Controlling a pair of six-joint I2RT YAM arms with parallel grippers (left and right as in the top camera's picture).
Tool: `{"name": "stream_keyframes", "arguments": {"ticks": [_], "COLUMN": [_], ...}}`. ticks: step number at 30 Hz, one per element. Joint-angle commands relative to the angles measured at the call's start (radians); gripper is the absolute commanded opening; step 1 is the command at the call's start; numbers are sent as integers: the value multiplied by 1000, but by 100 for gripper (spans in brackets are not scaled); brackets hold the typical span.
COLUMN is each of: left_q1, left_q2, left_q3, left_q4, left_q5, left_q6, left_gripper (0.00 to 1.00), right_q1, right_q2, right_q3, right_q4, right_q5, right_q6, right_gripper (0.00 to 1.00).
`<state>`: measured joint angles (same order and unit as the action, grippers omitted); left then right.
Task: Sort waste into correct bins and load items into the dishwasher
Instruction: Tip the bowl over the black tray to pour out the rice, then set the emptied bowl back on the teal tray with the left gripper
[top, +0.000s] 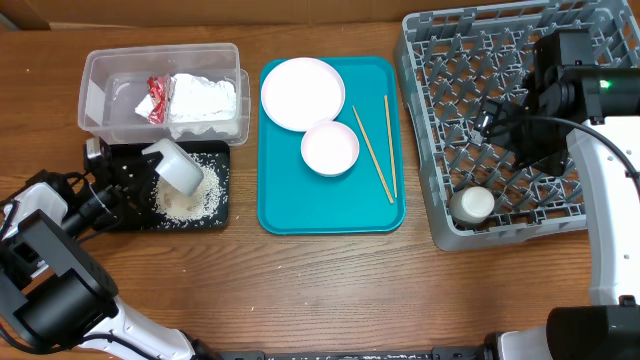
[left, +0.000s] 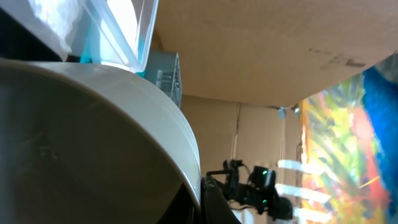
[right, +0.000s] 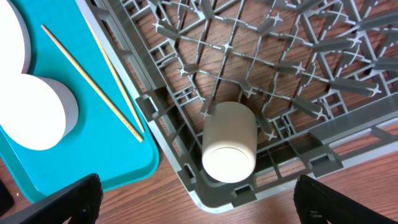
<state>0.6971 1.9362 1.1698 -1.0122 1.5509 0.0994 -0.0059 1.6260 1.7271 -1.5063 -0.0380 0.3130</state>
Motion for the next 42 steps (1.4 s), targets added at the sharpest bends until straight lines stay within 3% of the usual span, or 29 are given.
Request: {"name": "stream_keyframes", "arguments": {"ticks": [1, 8, 12, 15, 17, 20, 23, 26, 30, 37, 39, 42], "left_q1": [-5, -6, -6, -17, -24, -35, -56, -89, -180, -471, -576, -729], "left_q2": [-8, -8, -8, -29, -53, -55, -56, -64, -91, -140, -138, -137], "left_q3": [6, 7, 26, 57, 97, 161, 202, 252, 303, 308, 306, 293], "left_q4": [44, 39, 69, -59, -78, -124, -246, -369, -448, -436, -410, -299], "left_q5": [-66, -16, -98, -53, -190, -398, -247, -217, -285, -486, -604, -847], "left_q6": [-30, 14, 23, 185, 273, 110, 251, 387, 448, 453, 407, 216], "left_gripper": [4, 4, 4, 4, 4, 4, 4, 4, 4, 4, 4, 4], "right_q1": [-1, -1, -1, -1, -1, -1, -1, -1, -1, -1, -1, -1], "right_q2": [-9, -9, -9, -9, -9, -9, -9, -9, -9, -9, -9, -9], "right_q3": [13, 13, 13, 13, 13, 13, 13, 13, 13, 13, 13, 13], "right_q4": [0, -8, -8, -16, -18, -15, -11, -11, -10, -11, -10, -10], "right_q5": [0, 0, 0, 0, 0, 0, 0, 0, 0, 0, 0, 0], "right_q6": [-16, -29, -29, -29, -29, -29, -29, -29, -32, -32, -32, -32], "right_gripper": [100, 100, 100, 100, 100, 100, 100, 100, 100, 100, 100, 100]}}
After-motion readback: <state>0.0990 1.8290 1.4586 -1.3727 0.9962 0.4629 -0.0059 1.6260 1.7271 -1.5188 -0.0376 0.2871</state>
